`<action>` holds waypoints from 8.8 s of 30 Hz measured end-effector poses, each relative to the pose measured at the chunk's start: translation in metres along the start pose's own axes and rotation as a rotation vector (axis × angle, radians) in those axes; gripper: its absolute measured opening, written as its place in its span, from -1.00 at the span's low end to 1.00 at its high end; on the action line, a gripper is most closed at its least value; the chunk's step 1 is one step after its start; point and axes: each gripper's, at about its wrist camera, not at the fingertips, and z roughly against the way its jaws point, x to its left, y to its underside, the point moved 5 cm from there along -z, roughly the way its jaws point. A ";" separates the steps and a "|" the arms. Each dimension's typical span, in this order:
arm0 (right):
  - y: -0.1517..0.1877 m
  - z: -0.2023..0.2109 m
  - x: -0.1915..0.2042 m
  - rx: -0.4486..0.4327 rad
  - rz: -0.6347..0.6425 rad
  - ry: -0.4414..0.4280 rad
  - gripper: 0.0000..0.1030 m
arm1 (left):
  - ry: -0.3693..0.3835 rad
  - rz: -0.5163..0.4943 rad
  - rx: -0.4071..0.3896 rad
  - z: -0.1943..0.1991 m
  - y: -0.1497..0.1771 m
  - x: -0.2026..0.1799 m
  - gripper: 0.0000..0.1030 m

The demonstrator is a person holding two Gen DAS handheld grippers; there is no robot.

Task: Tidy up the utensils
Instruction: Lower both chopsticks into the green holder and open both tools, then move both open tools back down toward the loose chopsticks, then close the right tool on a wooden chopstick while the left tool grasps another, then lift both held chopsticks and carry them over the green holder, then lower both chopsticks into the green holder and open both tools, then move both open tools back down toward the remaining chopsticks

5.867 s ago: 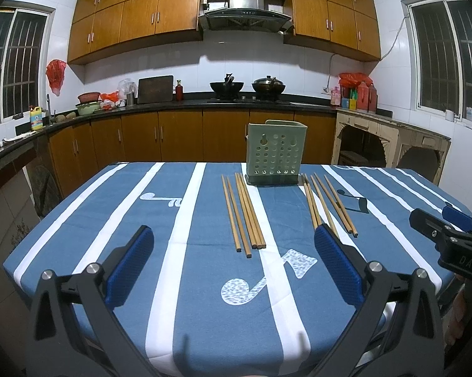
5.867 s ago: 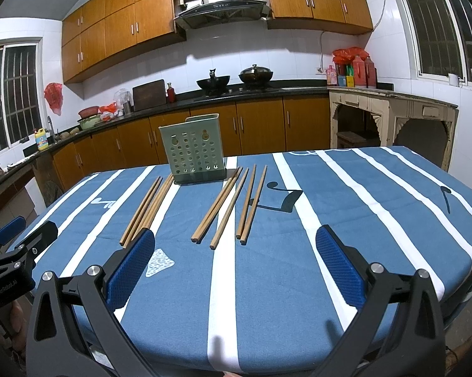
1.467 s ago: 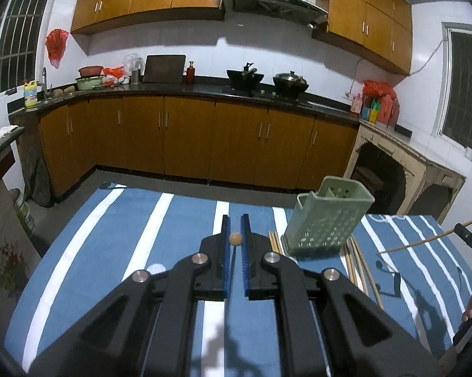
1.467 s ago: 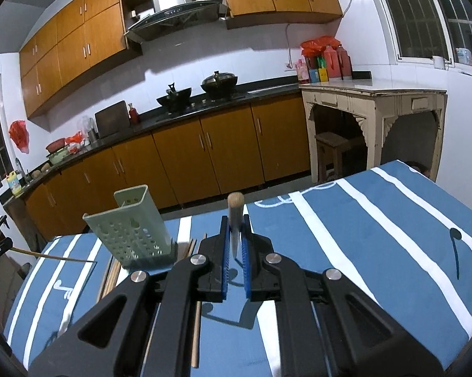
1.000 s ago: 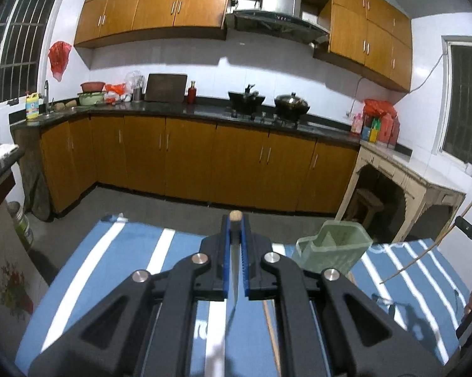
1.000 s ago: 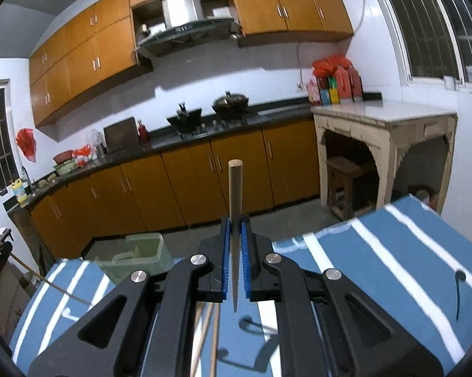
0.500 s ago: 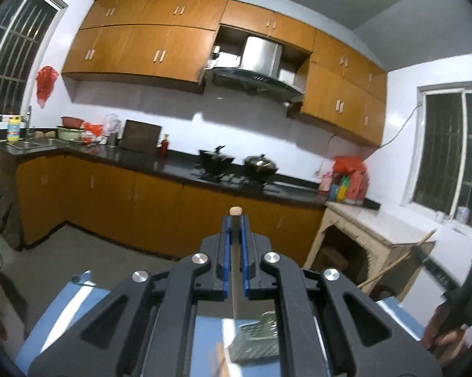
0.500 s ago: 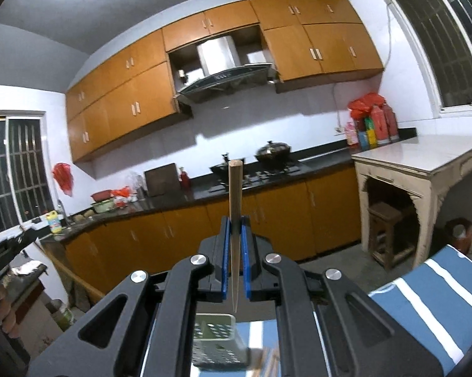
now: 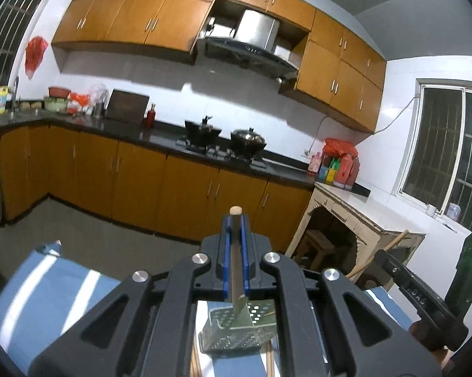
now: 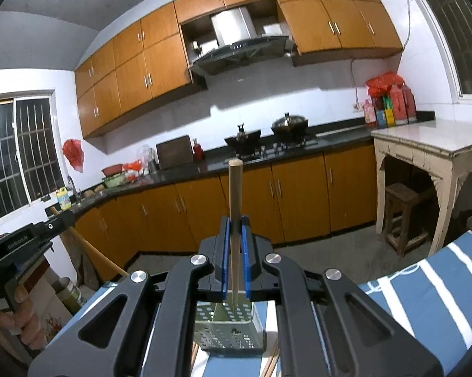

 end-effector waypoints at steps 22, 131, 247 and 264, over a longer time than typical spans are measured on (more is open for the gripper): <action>0.017 0.020 0.008 0.021 0.025 0.007 -0.30 | -0.028 0.042 0.059 0.009 0.045 0.013 -0.37; 0.214 0.049 -0.103 0.461 -0.074 0.314 -0.85 | -0.221 -0.126 0.597 0.038 0.282 0.091 -0.85; 0.148 0.032 -0.067 0.319 -0.046 0.205 -0.16 | -0.241 -0.067 0.208 0.061 0.147 0.060 -0.36; 0.255 -0.002 -0.037 0.611 0.058 0.200 -0.85 | -0.162 -0.058 0.517 0.016 0.256 0.070 -0.37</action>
